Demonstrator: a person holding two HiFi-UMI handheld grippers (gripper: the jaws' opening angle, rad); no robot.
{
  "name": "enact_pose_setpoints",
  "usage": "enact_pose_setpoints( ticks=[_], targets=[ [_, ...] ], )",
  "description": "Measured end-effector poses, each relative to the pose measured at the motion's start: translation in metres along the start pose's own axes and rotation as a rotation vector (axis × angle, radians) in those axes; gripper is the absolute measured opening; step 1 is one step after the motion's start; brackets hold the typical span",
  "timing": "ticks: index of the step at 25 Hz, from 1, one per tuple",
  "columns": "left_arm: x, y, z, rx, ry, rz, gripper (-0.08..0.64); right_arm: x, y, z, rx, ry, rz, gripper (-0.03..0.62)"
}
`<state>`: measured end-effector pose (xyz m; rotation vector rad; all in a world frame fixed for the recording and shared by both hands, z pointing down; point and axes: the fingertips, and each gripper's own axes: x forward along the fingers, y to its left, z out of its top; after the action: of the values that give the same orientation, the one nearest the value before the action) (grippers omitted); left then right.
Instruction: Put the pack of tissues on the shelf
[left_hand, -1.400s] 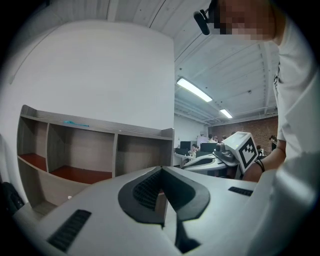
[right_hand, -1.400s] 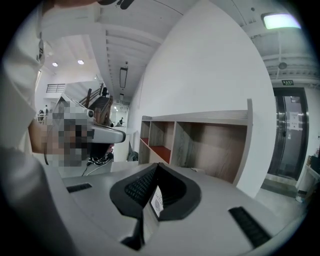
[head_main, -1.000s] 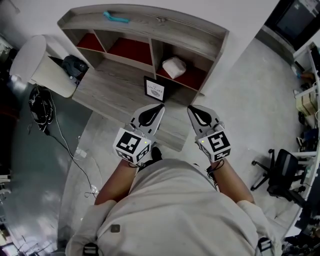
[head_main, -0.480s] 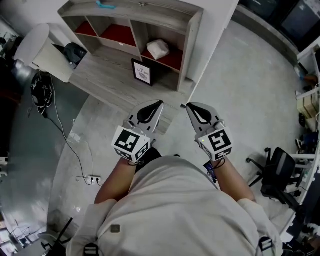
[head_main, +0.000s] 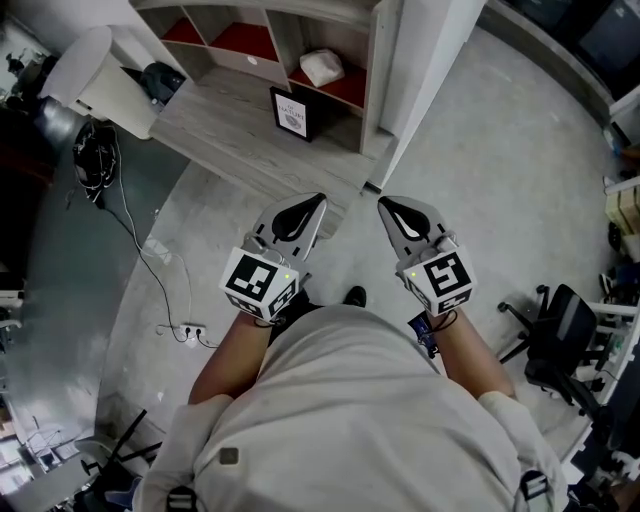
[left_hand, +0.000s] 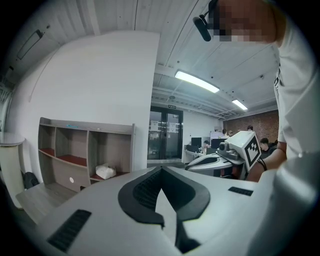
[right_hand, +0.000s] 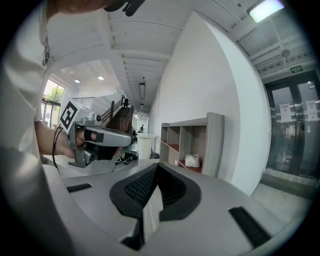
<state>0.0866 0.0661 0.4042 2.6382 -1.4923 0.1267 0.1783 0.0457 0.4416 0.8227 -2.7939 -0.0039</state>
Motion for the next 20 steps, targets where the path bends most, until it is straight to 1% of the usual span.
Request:
enact_pose_setpoints(
  ticks=[8,20],
  targets=[
    [-0.037,-0.007,-0.006,-0.002,0.012,-0.036,0.015,-0.010,0.038,0.003,0.006,0.002,-0.012,0.020],
    [-0.149,-0.001,-0.008,0.014,-0.021,-0.066,0.015,-0.016,0.150,0.012,-0.010,0.000,-0.038,0.020]
  ],
)
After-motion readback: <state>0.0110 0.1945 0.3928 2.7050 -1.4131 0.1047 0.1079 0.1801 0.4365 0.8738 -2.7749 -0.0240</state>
